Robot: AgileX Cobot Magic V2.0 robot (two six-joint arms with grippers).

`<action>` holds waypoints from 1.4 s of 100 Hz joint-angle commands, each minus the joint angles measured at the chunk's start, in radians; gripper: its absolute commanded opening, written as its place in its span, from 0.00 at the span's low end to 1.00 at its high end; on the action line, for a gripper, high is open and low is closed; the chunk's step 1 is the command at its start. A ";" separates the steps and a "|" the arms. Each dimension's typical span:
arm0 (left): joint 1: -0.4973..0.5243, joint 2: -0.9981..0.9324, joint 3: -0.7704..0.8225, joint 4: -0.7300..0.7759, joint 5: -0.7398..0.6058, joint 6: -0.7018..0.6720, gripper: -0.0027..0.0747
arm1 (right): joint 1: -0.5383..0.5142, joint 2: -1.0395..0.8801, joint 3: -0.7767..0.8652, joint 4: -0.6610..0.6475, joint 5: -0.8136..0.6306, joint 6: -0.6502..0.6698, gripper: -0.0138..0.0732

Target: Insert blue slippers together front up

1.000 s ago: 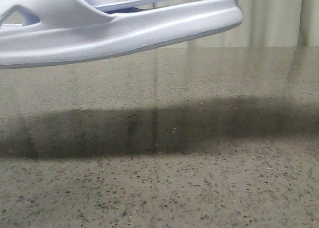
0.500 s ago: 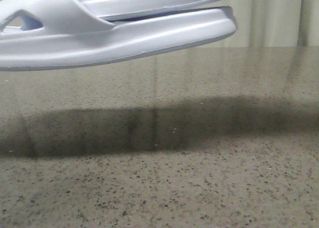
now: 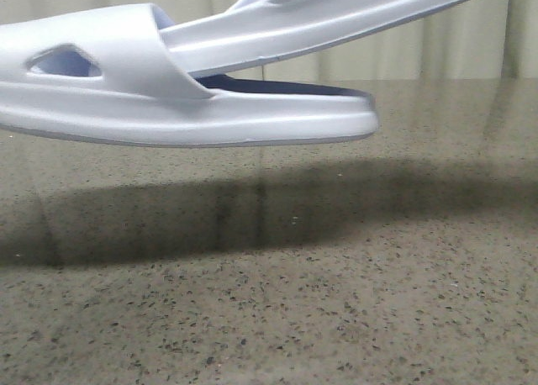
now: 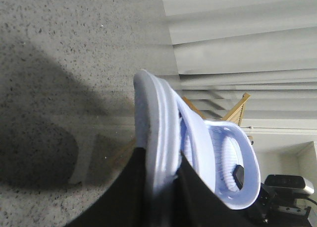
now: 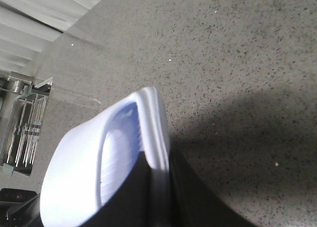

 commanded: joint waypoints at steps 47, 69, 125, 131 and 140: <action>-0.003 0.003 -0.032 -0.091 0.184 -0.001 0.06 | 0.127 0.115 -0.024 0.090 0.006 -0.082 0.04; -0.003 0.003 -0.032 -0.091 0.238 -0.001 0.06 | 0.226 0.180 -0.024 0.090 -0.054 -0.082 0.04; -0.003 0.003 -0.171 -0.091 0.415 0.076 0.06 | 0.290 0.214 -0.024 0.216 -0.093 -0.216 0.04; -0.003 0.003 -0.178 -0.091 0.417 0.076 0.06 | 0.290 0.214 -0.024 0.254 -0.075 -0.259 0.04; -0.003 0.003 -0.179 -0.091 0.417 0.076 0.06 | 0.290 0.214 -0.024 0.341 -0.045 -0.347 0.04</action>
